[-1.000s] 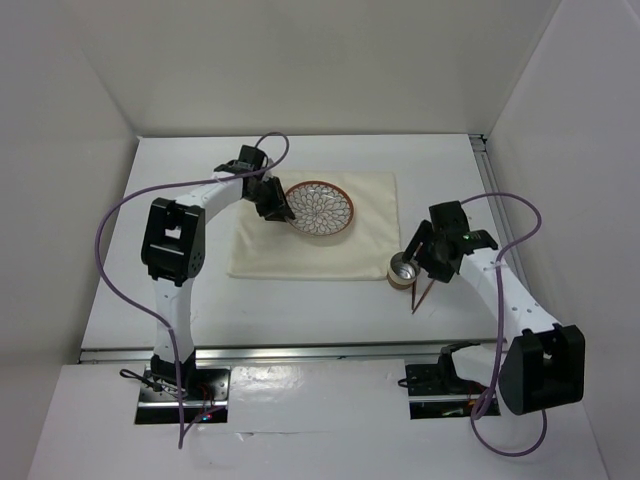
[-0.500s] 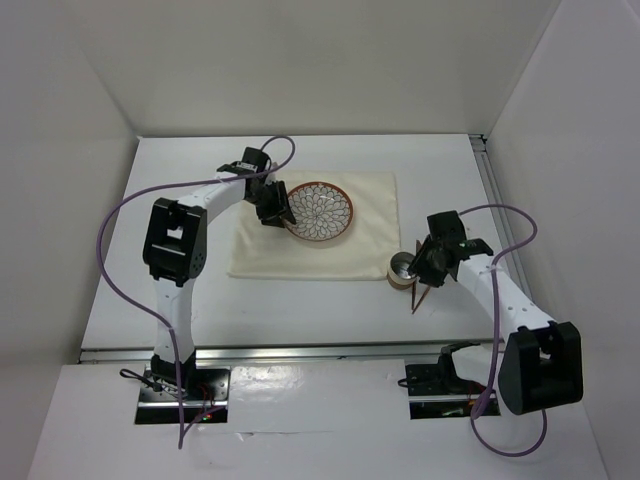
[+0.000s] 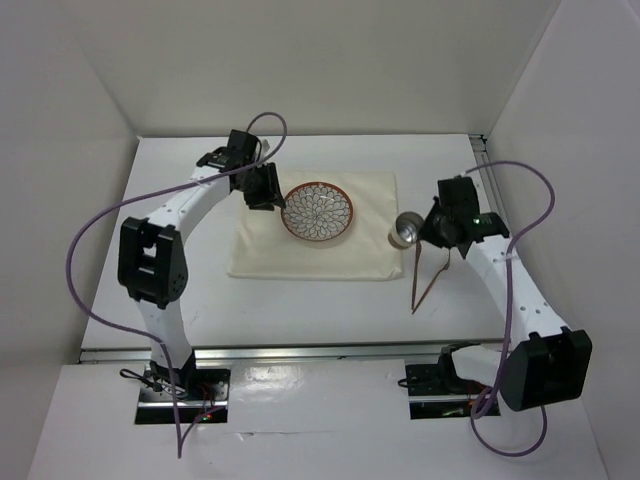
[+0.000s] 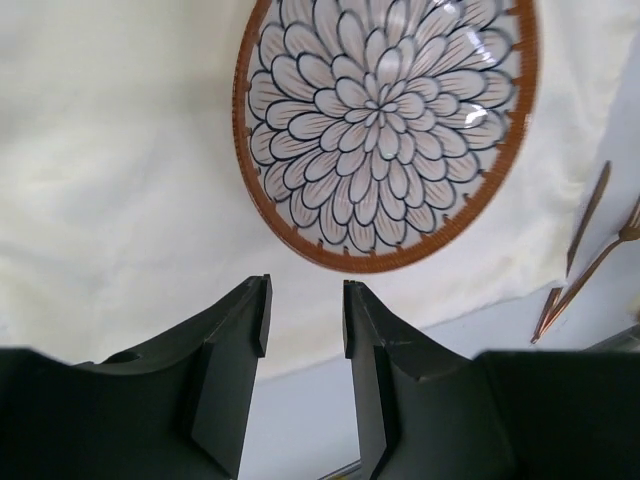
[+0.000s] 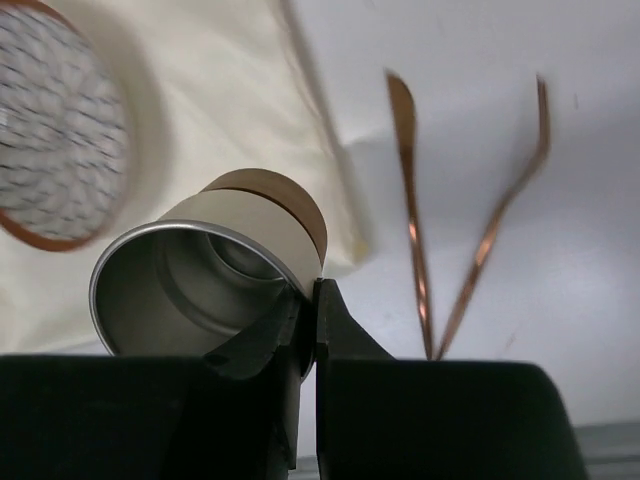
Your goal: Set the dinner table for one person
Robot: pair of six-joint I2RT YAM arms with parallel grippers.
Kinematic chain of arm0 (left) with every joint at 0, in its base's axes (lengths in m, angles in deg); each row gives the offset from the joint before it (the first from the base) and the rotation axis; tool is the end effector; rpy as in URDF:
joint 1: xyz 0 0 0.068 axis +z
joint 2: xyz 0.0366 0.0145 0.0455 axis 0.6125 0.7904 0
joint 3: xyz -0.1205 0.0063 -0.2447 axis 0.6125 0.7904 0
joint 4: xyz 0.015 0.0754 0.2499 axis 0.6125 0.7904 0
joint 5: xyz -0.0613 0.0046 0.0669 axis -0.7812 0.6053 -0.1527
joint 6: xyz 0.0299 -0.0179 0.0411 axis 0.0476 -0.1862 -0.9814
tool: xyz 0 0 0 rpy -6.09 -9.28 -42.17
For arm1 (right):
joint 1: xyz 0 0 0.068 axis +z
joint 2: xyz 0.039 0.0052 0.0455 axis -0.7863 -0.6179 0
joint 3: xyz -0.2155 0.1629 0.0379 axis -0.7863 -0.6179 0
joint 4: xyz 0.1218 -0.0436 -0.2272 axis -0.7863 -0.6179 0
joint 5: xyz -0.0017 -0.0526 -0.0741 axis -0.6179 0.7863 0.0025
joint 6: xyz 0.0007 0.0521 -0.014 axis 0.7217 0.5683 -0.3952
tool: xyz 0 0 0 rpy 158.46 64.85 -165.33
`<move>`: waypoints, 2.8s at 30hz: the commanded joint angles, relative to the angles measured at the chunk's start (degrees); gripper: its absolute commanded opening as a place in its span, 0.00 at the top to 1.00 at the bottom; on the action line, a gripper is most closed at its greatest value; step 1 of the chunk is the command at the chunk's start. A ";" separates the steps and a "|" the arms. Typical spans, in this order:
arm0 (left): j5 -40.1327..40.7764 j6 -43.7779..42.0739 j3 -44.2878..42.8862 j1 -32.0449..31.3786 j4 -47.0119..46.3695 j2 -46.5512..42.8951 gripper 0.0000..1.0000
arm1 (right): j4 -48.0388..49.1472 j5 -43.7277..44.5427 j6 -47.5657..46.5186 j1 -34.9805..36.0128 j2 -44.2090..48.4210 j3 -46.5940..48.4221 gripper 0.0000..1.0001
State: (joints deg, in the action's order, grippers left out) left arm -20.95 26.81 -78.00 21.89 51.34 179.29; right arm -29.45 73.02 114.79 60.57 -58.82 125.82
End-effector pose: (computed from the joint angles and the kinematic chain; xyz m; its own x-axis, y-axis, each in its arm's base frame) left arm 0.4130 -0.1267 0.2566 -0.8737 -0.2733 -0.4024 -0.0562 0.8784 -0.4745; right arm 0.2334 0.0320 0.2817 -0.6958 0.4615 -0.5503 0.3734 0.8870 0.2716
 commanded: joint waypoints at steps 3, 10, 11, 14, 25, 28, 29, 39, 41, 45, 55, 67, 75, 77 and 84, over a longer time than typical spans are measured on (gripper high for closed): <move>6.44 -1.74 2.51 -0.47 2.93 -13.49 0.49 | 4.13 0.11 -4.61 -0.29 -10.60 18.69 1.00; 3.63 0.81 18.33 -1.61 -2.95 -30.45 0.49 | 5.82 1.34 -5.41 0.23 -37.56 40.95 1.00; 3.63 0.81 19.74 -1.61 -3.83 -32.03 0.49 | 5.81 1.34 -5.41 0.23 -39.96 43.24 1.00; 5.11 2.65 24.40 -3.02 -4.88 -37.22 0.49 | 3.36 3.79 -5.41 0.94 -47.61 50.28 1.00; 7.32 3.27 28.19 -8.11 -3.40 -40.32 0.49 | 5.02 4.86 -4.88 1.46 -56.59 52.40 0.95; 6.53 3.27 27.40 -8.64 -3.40 -39.79 0.49 | 5.02 4.15 -4.88 1.46 -57.21 52.93 0.82; 6.53 3.27 26.61 -8.64 -3.40 -39.79 0.49 | 5.02 3.63 -4.88 1.46 -57.73 52.93 0.80; 5.30 4.59 22.12 -13.20 -0.94 -35.76 0.46 | -0.51 5.02 -6.99 1.46 -52.84 57.50 0.23; 5.30 5.29 22.12 -14.96 -2.43 -34.34 0.46 | -1.13 7.57 -7.51 1.46 -48.79 56.11 0.23; 7.49 6.35 20.90 -19.71 -2.96 -30.91 0.46 | 2.55 6.62 -7.52 -0.72 -33.07 35.88 0.25; 14.17 6.88 18.61 -20.77 0.20 -31.43 0.46 | 5.29 -1.89 -6.81 -6.97 -12.47 1.96 0.60; 16.64 7.49 19.84 -20.77 1.34 -33.46 0.47 | 3.34 -6.91 -12.44 -6.97 -21.35 -1.91 0.50; 17.16 7.49 20.36 -20.77 2.05 -33.55 0.47 | 4.41 -9.82 -11.83 -6.97 -24.86 -5.16 0.50; 17.68 7.49 20.36 -20.77 2.05 -33.55 0.47 | 4.41 -10.34 -11.04 -6.36 -25.56 -5.16 0.50; 17.08 7.49 20.36 -20.77 2.05 -33.55 0.47 | 2.13 -2.55 -6.82 -1.35 -30.31 -3.85 0.58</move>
State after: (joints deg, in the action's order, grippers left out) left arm -4.01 33.58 -57.19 1.09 53.53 147.35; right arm -26.20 66.16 105.09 57.27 -85.29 122.17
